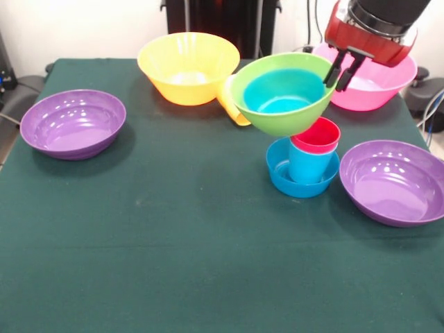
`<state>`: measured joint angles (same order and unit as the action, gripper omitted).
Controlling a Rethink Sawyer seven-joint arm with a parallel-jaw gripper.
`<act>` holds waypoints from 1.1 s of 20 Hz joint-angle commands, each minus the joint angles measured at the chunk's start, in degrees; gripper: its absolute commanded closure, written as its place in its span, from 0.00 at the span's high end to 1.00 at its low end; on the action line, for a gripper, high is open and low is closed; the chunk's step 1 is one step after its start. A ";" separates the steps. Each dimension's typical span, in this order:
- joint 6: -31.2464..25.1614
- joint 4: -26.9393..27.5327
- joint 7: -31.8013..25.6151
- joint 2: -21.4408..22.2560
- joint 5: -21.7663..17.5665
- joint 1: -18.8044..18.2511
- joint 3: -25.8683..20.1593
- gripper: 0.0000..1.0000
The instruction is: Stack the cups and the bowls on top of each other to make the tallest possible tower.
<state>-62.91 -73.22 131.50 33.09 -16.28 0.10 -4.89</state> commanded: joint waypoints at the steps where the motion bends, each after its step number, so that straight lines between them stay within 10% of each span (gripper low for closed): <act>1: -4.13 4.24 11.64 -2.67 1.51 2.10 1.51 0.00; 22: -2.40 5.36 11.87 -5.07 7.01 6.61 7.89 0.00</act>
<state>-62.90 -70.11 131.50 28.93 -10.45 5.64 3.25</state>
